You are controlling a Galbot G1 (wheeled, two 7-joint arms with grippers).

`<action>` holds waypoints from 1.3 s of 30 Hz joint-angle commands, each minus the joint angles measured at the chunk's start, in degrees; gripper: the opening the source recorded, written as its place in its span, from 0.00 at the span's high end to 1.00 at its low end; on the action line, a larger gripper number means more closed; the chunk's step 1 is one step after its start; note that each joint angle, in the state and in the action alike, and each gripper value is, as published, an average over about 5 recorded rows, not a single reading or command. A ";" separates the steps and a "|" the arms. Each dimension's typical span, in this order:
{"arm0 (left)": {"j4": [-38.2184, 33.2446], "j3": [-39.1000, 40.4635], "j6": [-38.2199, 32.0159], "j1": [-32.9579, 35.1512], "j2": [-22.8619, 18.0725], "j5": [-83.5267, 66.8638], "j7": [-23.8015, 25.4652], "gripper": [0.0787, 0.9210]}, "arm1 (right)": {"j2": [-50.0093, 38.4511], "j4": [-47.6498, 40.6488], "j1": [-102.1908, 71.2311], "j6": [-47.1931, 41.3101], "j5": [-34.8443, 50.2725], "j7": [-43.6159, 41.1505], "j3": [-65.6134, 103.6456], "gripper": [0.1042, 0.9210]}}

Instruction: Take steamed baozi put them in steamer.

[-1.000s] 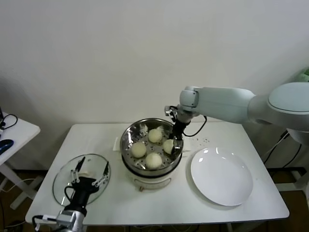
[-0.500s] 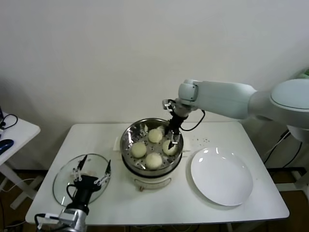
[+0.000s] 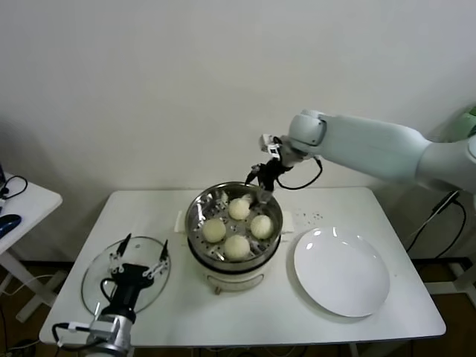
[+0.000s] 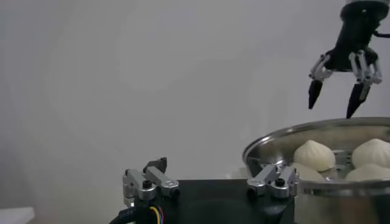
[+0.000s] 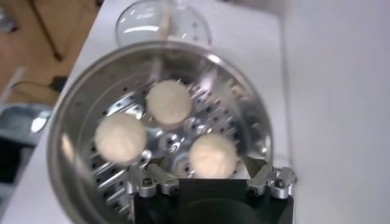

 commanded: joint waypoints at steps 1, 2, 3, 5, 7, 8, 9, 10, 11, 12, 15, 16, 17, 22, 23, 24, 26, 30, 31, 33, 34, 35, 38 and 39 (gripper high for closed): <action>-2.72 -0.71 0.16 -0.85 -2.14 -0.30 -1.05 0.12 | -17.78 16.76 -10.62 1.37 -5.45 17.49 21.63 0.12; -3.11 -0.81 0.22 -0.82 -2.34 -0.27 -1.15 0.12 | -19.45 18.40 -12.32 1.47 -5.98 19.12 23.43 0.12; -3.34 -0.92 0.11 -0.79 -2.45 0.01 -1.21 0.12 | -20.98 19.79 -14.36 1.64 -6.60 20.85 25.47 0.12; -3.52 -1.07 -0.20 -0.63 -2.58 0.73 -1.39 0.12 | -23.80 21.92 -19.19 2.31 -8.39 23.71 30.46 0.12; -3.57 -1.17 -0.37 -0.34 -2.68 1.12 -1.56 0.12 | -26.45 23.73 -25.05 2.95 -10.47 25.43 36.64 0.12; -3.62 -1.16 -0.39 -0.19 -2.74 1.17 -1.65 0.12 | -27.50 24.43 -27.55 3.18 -11.22 26.08 39.55 0.12; -3.63 -1.12 -0.39 -0.07 -2.79 1.22 -1.69 0.12 | -28.64 25.25 -30.83 3.38 -11.82 26.80 43.25 0.12; -3.63 -1.06 -0.44 -0.01 -2.81 1.31 -1.70 0.12 | -29.63 26.04 -34.76 3.54 -12.32 27.55 46.98 0.12; -3.63 -1.00 -0.49 0.00 -2.83 1.45 -1.69 0.12 | -30.46 26.77 -38.76 3.80 -12.77 28.56 50.69 0.12; -3.62 -0.94 -0.50 -0.02 -2.84 1.57 -1.70 0.12 | -31.20 27.49 -42.82 4.22 -13.20 29.83 54.29 0.12; -3.54 -1.16 -0.38 -0.25 -3.03 1.62 -1.76 0.12 | -32.54 29.75 -55.41 6.17 -14.56 33.83 64.60 0.12; -3.44 -1.30 -0.35 -0.31 -3.06 1.53 -1.76 0.12 | -32.38 30.50 -59.49 6.80 -15.16 34.72 68.53 0.12; -3.33 -1.46 -0.34 -0.36 -3.08 1.44 -1.75 0.12 | -31.91 31.21 -63.70 7.36 -15.78 35.25 72.39 0.12; -2.78 -2.22 -0.34 -0.43 -2.95 0.55 -1.54 0.12 | -24.87 34.80 -84.72 9.91 -19.34 36.53 92.62 0.12; -2.76 -2.34 -0.37 -0.44 -2.90 0.34 -1.48 0.12 | -23.26 35.29 -87.99 10.34 -20.14 36.60 95.45 0.12; -2.77 -2.45 -0.39 -0.46 -2.89 0.20 -1.41 0.12 | -21.51 35.70 -91.07 11.00 -20.96 36.48 98.39 0.12; -2.73 -2.64 -0.42 -0.55 -2.94 0.06 -1.29 0.12 | -17.82 36.31 -96.84 12.52 -22.76 35.94 103.88 0.12; -2.48 -2.89 -0.50 -0.76 -3.32 -0.33 -0.91 0.12 | -9.39 37.97 -105.67 15.35 -24.42 34.74 113.36 0.12; -2.38 -2.97 -0.53 -0.79 -3.39 -0.46 -0.77 0.12 | -7.30 38.46 -107.21 15.94 -24.55 34.51 115.01 0.12; -2.11 -3.20 -0.62 -0.89 -3.50 -0.70 -0.50 0.12 | -2.87 39.42 -110.55 17.47 -24.94 33.87 117.35 0.12; -1.95 -3.34 -0.66 -0.93 -3.54 -0.86 -0.38 0.12 | -0.70 39.84 -112.28 18.25 -25.35 33.47 118.25 0.12; -1.79 -3.51 -0.70 -0.96 -3.58 -1.04 -0.26 0.12 | 1.38 40.23 -113.82 19.05 -25.80 33.05 118.93 0.12; -0.93 -4.11 -1.18 -0.93 -3.58 -1.67 0.49 0.12 | 6.81 41.20 -117.93 21.01 -27.03 32.19 120.33 0.12; -0.58 -4.30 -1.43 -0.90 -3.55 -1.81 0.78 0.12 | 8.28 41.43 -118.87 21.49 -27.41 32.13 120.55 0.12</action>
